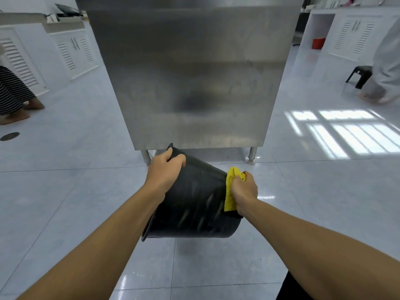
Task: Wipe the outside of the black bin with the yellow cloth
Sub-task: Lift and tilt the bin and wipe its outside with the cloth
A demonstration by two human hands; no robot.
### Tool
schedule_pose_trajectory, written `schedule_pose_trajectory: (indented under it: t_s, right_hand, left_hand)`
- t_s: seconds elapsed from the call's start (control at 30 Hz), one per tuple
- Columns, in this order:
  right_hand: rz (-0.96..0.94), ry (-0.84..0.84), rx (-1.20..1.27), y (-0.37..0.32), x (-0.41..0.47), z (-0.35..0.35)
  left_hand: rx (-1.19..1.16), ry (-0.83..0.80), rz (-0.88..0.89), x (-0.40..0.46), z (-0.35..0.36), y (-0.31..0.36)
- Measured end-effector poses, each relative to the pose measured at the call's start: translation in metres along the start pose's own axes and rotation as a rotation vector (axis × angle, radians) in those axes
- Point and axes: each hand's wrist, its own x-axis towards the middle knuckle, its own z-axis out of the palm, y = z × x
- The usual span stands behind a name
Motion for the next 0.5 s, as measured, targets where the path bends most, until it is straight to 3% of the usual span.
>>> schedule_pose_trajectory:
  t_s: [0.1, 0.4, 0.5]
  right_hand:
    - [-0.009, 0.012, -0.007, 0.0, 0.001, -0.002]
    - [-0.038, 0.037, 0.008, -0.005, 0.007, -0.003]
    - [-0.01, 0.026, 0.027, -0.003, 0.005, -0.001]
  left_hand:
    - [-0.004, -0.047, -0.038, 0.0, 0.002, -0.003]
    - [-0.147, 0.092, -0.038, 0.003, -0.003, -0.01]
    - [-0.035, 0.03, 0.013, 0.006, -0.008, -0.011]
